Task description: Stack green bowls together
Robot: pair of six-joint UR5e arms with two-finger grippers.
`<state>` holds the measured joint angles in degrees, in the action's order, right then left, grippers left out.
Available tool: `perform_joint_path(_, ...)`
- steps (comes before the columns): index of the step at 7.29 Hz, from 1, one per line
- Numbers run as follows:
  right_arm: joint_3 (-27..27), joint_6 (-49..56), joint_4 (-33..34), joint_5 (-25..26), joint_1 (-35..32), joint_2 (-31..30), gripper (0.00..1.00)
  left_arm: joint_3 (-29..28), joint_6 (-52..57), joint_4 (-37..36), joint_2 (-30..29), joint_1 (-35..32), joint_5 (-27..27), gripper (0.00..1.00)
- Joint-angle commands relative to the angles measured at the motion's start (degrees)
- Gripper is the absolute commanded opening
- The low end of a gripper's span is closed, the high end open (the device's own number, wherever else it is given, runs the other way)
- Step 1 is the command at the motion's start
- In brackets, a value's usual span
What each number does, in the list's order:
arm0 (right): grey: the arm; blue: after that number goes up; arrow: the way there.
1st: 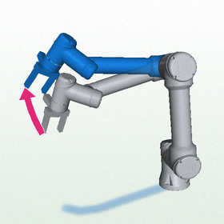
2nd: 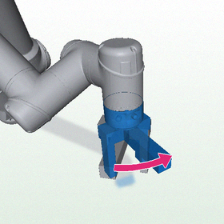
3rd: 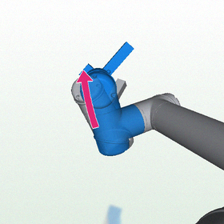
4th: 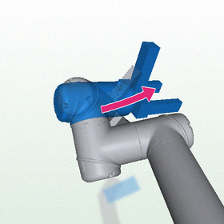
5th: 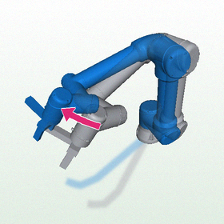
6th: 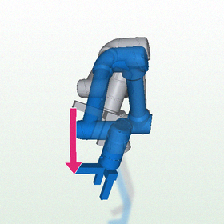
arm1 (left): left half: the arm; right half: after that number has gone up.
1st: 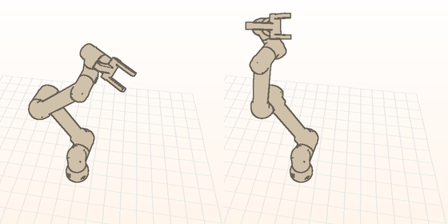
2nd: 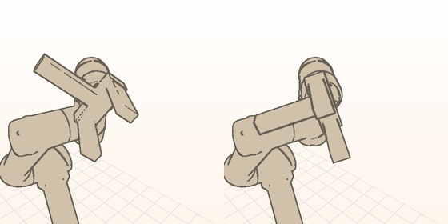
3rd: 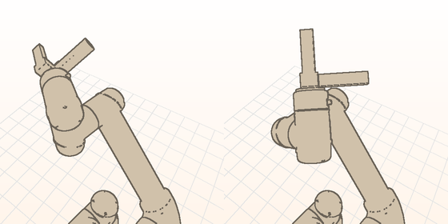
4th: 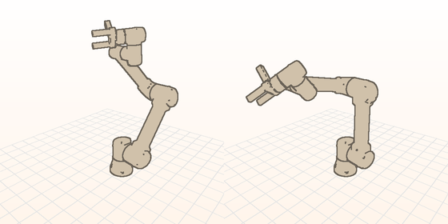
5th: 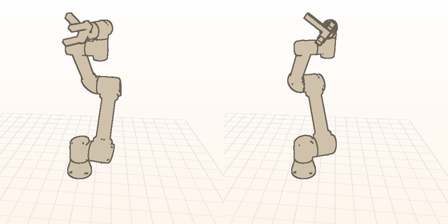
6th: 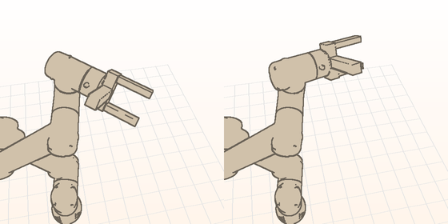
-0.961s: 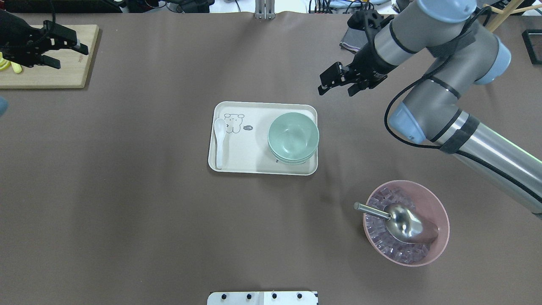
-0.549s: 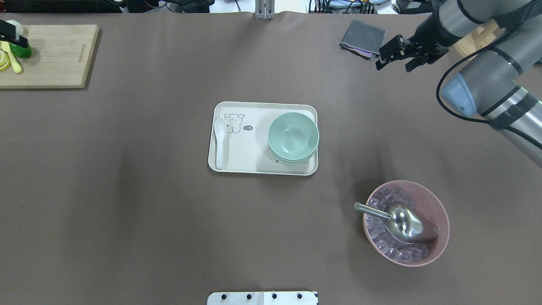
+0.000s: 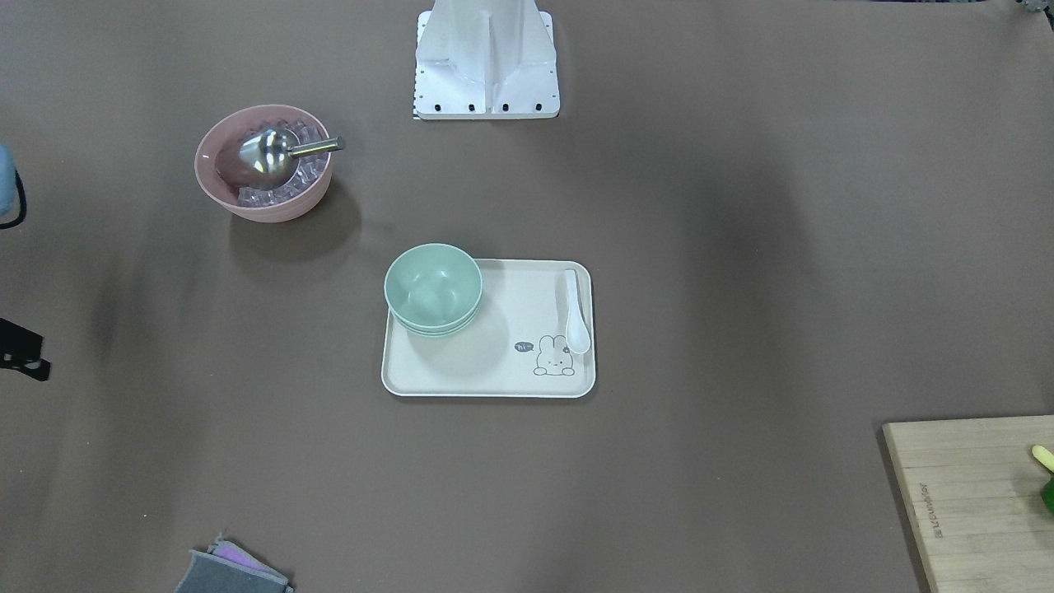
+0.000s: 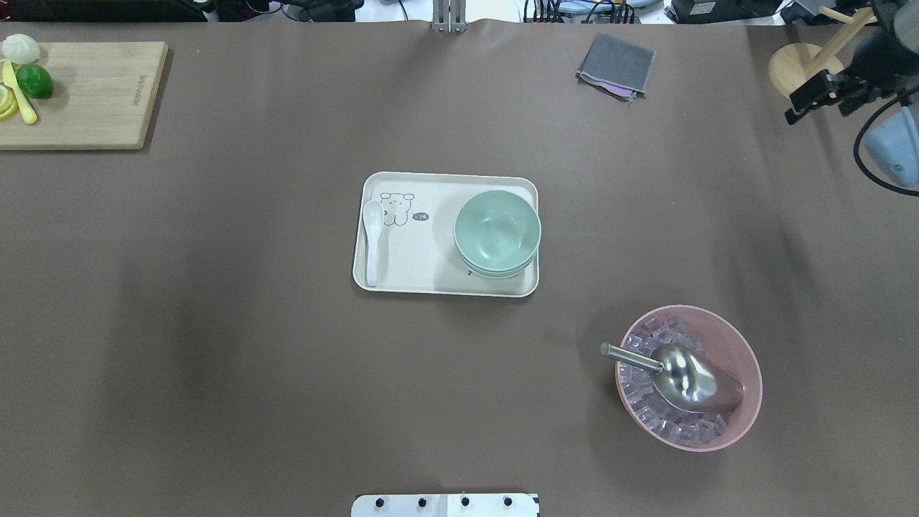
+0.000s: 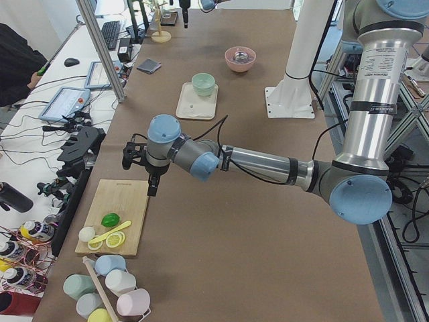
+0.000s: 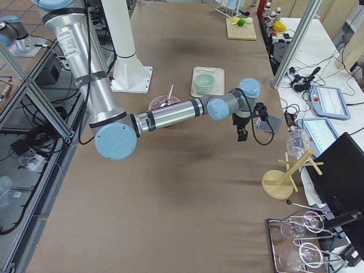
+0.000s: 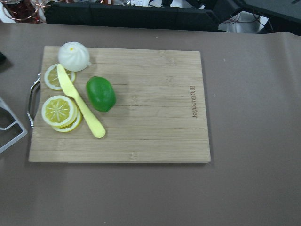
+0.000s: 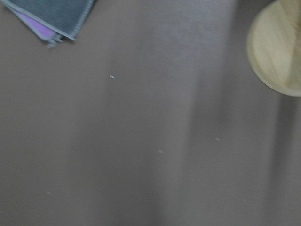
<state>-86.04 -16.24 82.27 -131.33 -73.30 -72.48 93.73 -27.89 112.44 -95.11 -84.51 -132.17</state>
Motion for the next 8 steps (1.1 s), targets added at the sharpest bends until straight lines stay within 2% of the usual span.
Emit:
perform_joint_path(1,-0.9,2.6,0.3,2.2,-4.3,-8.1,1.0,-0.6,0.0,0.2,2.1,-0.2,2.0,0.98)
perform_joint_path(2,-3.8,2.4,0.1,2.4,-5.5,-12.9,1.0,-0.6,0.3,0.1,3.8,-0.2,2.7,0.98)
perform_joint_path(3,-3.5,3.9,-1.7,4.3,-6.3,-14.4,1.0,-1.0,0.6,0.0,5.1,-0.6,2.9,0.98)
perform_joint_path(5,-3.4,4.2,-1.1,3.7,-7.3,-15.2,1.0,-1.1,2.2,-0.6,6.3,-1.8,3.1,0.98)
perform_joint_path(6,-3.4,4.3,-0.6,3.5,-7.6,-16.2,1.0,-1.5,8.4,-4.2,6.2,-1.9,3.2,0.98)
perform_joint_path(7,-4.0,4.7,3.0,3.9,-8.4,-16.0,1.0,-1.4,14.6,-11.0,5.8,-2.0,3.3,0.98)
perform_joint_path(8,-4.4,9.8,6.8,4.2,-9.3,-15.8,1.0,-1.5,16.5,-13.8,5.3,-1.8,3.3,0.98)
